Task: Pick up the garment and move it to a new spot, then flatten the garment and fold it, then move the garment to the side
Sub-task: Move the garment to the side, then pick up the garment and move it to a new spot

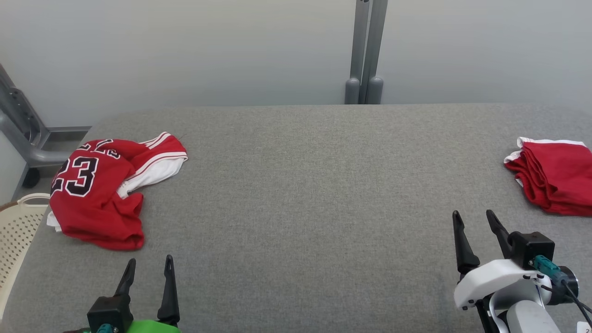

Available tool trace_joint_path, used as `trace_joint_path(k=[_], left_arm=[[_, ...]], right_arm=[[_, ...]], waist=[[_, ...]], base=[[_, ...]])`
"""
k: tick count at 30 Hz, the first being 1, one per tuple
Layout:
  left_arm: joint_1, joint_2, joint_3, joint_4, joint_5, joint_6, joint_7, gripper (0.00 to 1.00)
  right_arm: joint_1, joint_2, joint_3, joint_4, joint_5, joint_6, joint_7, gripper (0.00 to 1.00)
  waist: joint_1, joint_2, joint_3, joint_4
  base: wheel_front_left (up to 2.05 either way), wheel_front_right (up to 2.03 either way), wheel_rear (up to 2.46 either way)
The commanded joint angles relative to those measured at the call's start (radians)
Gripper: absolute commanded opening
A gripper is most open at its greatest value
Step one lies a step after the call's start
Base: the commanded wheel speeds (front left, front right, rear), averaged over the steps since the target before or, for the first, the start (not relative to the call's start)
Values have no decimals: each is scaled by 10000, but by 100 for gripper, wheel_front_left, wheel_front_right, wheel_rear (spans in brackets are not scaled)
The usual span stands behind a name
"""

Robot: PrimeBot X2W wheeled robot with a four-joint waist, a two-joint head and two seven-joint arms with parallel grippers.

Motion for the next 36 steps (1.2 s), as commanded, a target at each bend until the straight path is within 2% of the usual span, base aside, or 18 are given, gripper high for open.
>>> trace_joint_path(k=[1, 9, 17, 23, 30, 36], left_arm=[[150, 68, 4, 14, 77, 86, -71, 100], [178, -13, 356, 224, -195, 191, -137, 100], [56, 52, 566, 250, -605, -200, -151, 100], [24, 95, 670, 118, -663, -248, -166, 100], [46, 2, 624, 112, -600, -115, -162, 100], [54, 104, 624, 182, -669, -100, -100, 100]], right_arm=[[162, -26, -53, -120, -236, -10, 46, 100], [426, -27, -265, -245, -284, -10, 324, 100], [569, -28, -120, -119, -214, -10, 392, 100], [515, -26, -207, -115, -238, -10, 331, 100], [558, -24, -275, -147, -398, -10, 360, 100], [705, -24, -123, -68, -261, -10, 357, 100]], waist=[[1, 0, 24, -12], [1, 0, 105, -207], [1, 0, 134, -340], [1, 0, 133, -304], [1, 0, 120, -60], [1, 0, 111, 539]], base=[[0, 0, 0], [0, 0, 0], [0, 0, 0], [0, 0, 0], [0, 0, 0], [0, 0, 0]])
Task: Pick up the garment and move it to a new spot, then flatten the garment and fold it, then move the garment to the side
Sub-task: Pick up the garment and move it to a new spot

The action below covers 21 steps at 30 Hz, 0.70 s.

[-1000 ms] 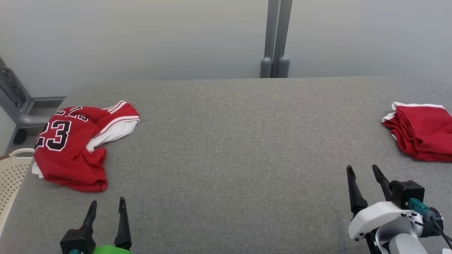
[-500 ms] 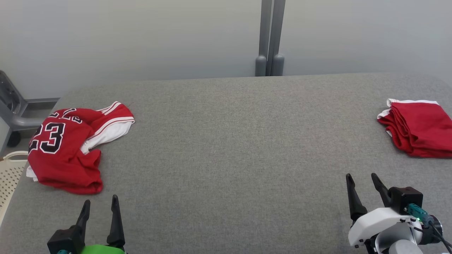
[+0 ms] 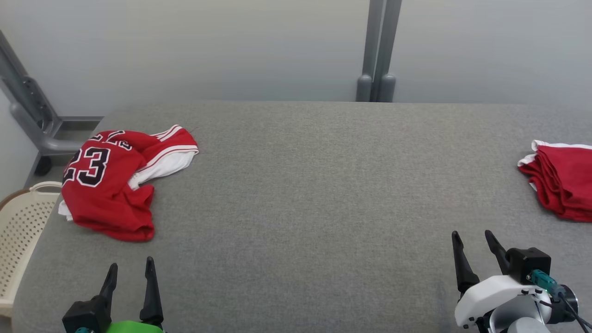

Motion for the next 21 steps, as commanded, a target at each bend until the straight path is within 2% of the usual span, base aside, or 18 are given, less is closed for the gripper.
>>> trace_joint_path(k=[1, 8, 14, 21], left_arm=[[-2, 89, 10, -2, -23, 48, 16, 100], [192, 233, -50, -213, -97, -13, 262, 100], [394, 375, 1, -460, -168, 103, 443, 100], [598, 485, 38, -665, -225, 245, 572, 100]], right_arm=[[157, -20, 48, 56, 46, -8, 2, 100], [169, -20, 331, 213, 301, -8, -141, 100], [53, -21, 636, 296, 355, -8, -207, 100], [93, -23, 1026, 440, 514, -8, -298, 100]], waist=[[1, 0, -18, 416], [1, 0, -72, 1583], [1, 0, -83, 2507], [1, 0, -146, 3287]], base=[[0, 0, 0], [0, 0, 0], [0, 0, 0], [0, 0, 0]])
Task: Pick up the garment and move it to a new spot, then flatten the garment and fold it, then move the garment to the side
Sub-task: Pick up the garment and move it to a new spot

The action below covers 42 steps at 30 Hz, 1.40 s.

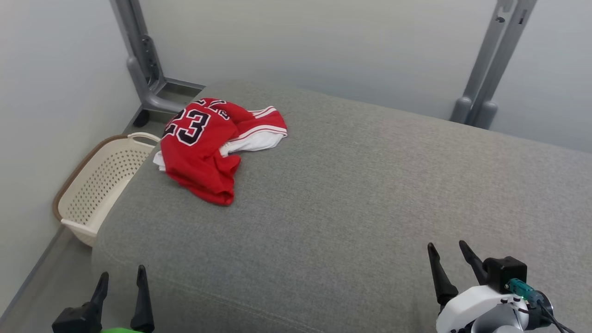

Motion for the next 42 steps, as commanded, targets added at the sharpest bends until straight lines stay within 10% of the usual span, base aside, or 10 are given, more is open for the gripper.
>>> trace_joint_path(k=[1, 20, 42], left_arm=[[124, 85, 27, -48, -85, 71, 16, 100], [-238, 177, -107, 90, -318, 116, 587, 100], [-7561, 83, -387, 5475, -1423, -1233, 3659, 100]], right_arm=[[-11, -27, 33, 40, 46, -10, -52, 100], [-108, -30, 203, 146, -65, -12, -93, 100], [-1028, -30, 696, -3235, -2484, -12, 2110, 100]], waist=[[0, -1, -61, 461], [0, -1, -43, 565], [0, -1, 3412, -1204]], base=[[0, 0, 0], [0, 0, 0], [0, 0, 0]])
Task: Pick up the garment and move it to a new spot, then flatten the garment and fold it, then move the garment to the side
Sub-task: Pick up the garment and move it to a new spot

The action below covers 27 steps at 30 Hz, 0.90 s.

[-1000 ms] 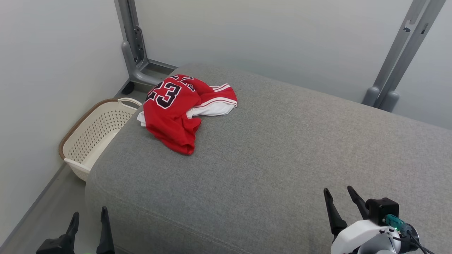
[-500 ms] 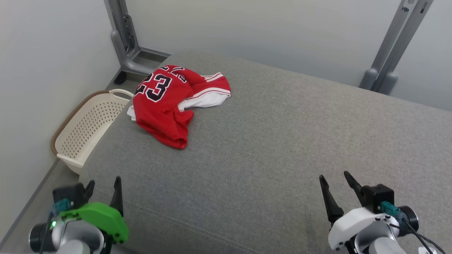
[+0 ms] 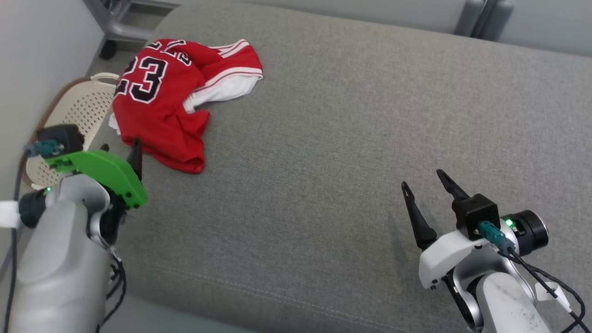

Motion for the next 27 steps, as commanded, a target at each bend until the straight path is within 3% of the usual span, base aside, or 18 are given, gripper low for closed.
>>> trace_joint_path(k=[1, 10, 20, 21, 22, 27], left_arm=[[-477, 131, 124, 214, -111, -2, 144, 100], [-2186, 586, 515, 1828, -529, 484, 1367, 100], [-2775, 947, 523, 2752, -542, 854, 1749, 100], [-2787, 964, 522, 2779, -531, 851, 1637, 26], [-2789, 967, 519, 2794, -523, 837, 1542, 0], [-2839, 935, 346, 2879, -396, 742, 1189, 0]], right_arm=[[-157, -32, 56, -172, -135, -12, 106, 100], [-48, -153, 33, -997, -436, -12, 522, 100], [205, -309, -10, -1380, -357, -12, 659, 100], [229, -307, -5, -1387, -352, -12, 669, 100], [254, -303, -3, -1380, -354, -12, 678, 100], [341, -246, 74, -1125, -311, -12, 579, 100]], waist=[[0, 0, 1116, -763], [0, 0, 2139, -1066], [0, 0, 2374, -1288], [0, 0, 2364, -1301], [0, 0, 2342, -1307], [0, 0, 2030, -1320]], base=[[0, 0, 0], [0, 0, 0], [0, 0, 0], [0, 0, 0], [0, 0, 0], [0, 0, 0]])
